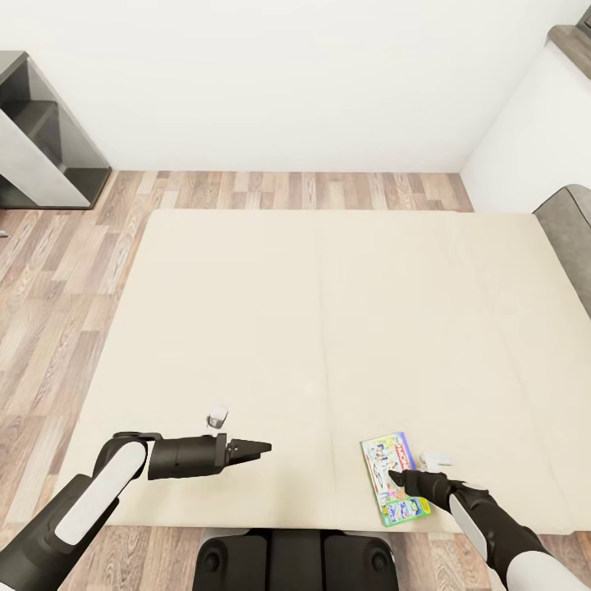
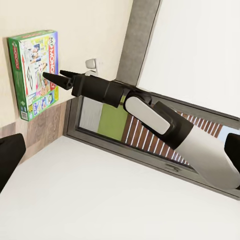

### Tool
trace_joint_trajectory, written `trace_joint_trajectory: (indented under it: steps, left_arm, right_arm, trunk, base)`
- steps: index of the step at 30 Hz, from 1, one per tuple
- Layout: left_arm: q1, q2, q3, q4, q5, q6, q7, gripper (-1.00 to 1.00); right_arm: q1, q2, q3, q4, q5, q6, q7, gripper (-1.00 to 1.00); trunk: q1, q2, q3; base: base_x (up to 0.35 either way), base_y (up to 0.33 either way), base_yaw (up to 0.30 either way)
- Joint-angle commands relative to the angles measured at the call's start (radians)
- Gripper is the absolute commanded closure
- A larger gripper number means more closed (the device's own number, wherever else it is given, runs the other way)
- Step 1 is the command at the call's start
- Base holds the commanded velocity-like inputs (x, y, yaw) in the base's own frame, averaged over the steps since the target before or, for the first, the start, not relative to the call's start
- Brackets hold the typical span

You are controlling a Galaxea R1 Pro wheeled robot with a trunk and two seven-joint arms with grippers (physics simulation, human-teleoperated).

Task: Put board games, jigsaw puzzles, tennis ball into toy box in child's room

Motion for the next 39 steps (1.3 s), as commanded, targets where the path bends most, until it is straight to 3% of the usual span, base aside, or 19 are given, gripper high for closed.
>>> trace_joint_trajectory:
  steps: [1,39]
  left_arm:
    - [-0.001,0.001,-0.001,0.000,-0.004,0.001,-0.006,-1.00]
    - [-0.001,0.001,0.000,0.000,-0.004,0.001,-0.006,-1.00]
  right_arm:
    - [0.000,-0.001,0.006,-0.002,-0.009,0.005,-0.002,-1.00]
    - [0.000,-0.001,0.006,-0.001,-0.008,0.005,-0.001,-1.00]
  trunk:
    - [0.001,-0.002,-0.001]
    - [0.001,-0.002,-0.001]
  base:
    - [0.000,0.000,0.000]
    - [0.000,0.039,0.000]
